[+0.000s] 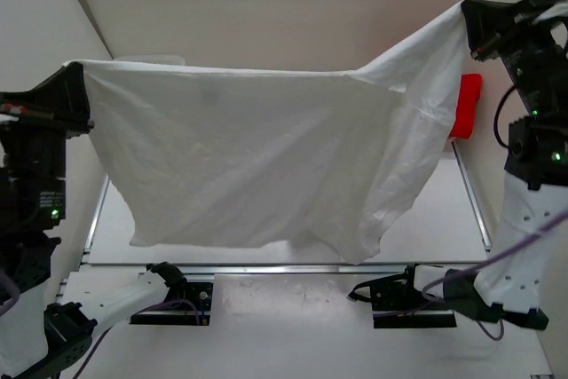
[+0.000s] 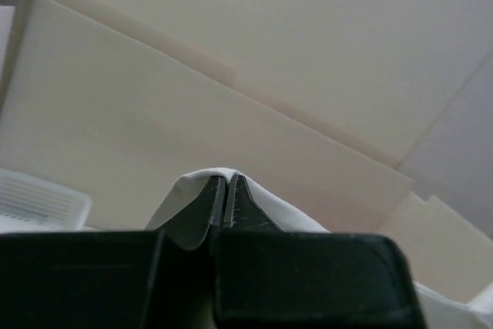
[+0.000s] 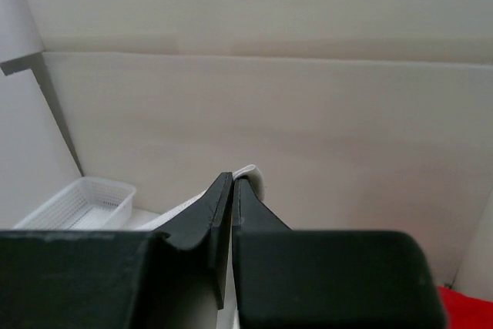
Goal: Fold and stack the t-shirts
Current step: Flatten out the tshirt
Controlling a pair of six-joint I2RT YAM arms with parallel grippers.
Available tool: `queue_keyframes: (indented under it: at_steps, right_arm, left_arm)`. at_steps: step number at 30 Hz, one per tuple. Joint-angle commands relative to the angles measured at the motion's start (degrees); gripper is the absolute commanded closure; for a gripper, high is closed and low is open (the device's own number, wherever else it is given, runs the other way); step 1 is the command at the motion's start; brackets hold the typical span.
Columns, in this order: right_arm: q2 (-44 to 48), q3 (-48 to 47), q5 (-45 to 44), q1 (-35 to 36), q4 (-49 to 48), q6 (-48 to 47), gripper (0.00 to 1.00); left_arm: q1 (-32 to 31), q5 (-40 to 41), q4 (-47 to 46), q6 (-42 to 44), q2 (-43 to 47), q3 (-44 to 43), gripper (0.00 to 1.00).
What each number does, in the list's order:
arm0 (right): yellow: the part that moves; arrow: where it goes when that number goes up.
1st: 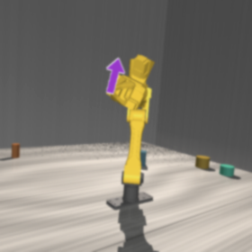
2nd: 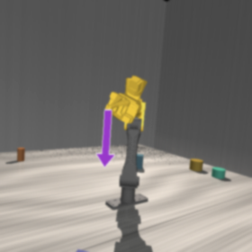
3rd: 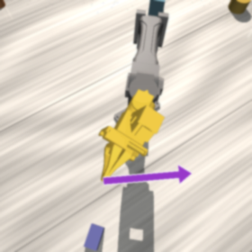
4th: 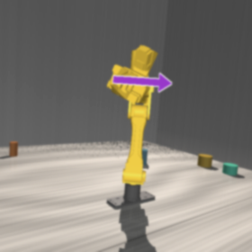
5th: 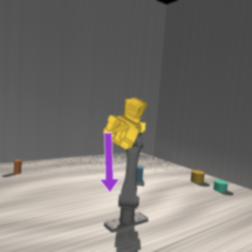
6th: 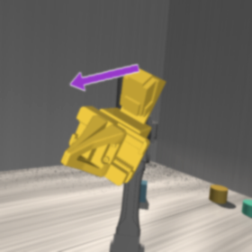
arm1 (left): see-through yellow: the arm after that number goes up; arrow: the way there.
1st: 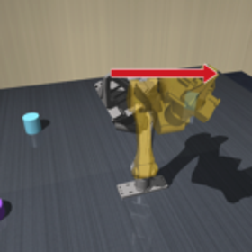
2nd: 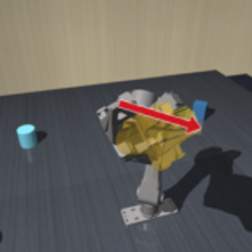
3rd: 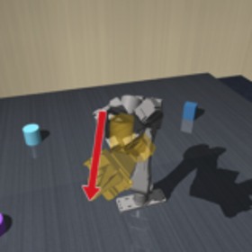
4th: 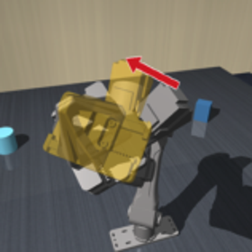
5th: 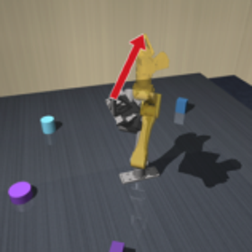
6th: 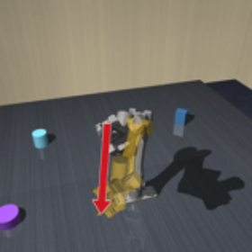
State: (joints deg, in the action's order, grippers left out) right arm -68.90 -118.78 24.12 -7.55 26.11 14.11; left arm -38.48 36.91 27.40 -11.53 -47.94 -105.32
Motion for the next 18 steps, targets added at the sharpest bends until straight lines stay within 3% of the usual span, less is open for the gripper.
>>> queue_keyframes:
  at_steps: [1, 2, 4, 6, 7, 13, 17, 18]
  right_arm:
    - [-5.5, -1.4, 3.2, -2.0, -5.7, 2.1, 1.00]
    - [-7.3, -1.9, 3.7, -2.4, -6.5, 2.6, 1.00]
    - [-10.2, -2.7, 3.8, -2.4, -7.6, 2.8, 1.00]
    - [-12.7, -4.0, 3.8, -2.2, -8.3, 2.9, 1.00]
    - [-14.5, -4.1, 4.4, -2.0, -8.0, 2.5, 1.00]
    - [-24.5, -8.8, 2.2, -0.4, -11.0, 1.4, 1.00]
    - [-37.3, -22.2, 2.2, -1.1, -13.8, 5.4, 1.00]
    - [-39.2, -23.0, 2.1, -2.1, -16.4, 6.1, 1.00]
  left_arm:
    - [1.9, 5.2, -1.4, 5.5, -6.9, 0.4, 1.00]
    - [3.6, 2.8, -1.3, 5.0, -7.9, 0.4, 1.00]
    - [13.5, -3.9, -0.1, 2.8, -12.2, 0.3, 1.00]
    - [28.1, -24.4, 0.4, -2.4, -15.4, 0.6, 1.00]
    - [34.5, -29.1, -1.3, -6.5, -17.3, 1.9, 1.00]
    - [36.0, -37.8, -7.5, -9.5, -30.2, 1.8, 1.00]
    - [42.9, -46.5, -3.2, -13.2, -50.2, -21.5, 1.00]
    - [43.6, -49.8, -1.6, -15.4, -56.8, -32.2, 1.00]
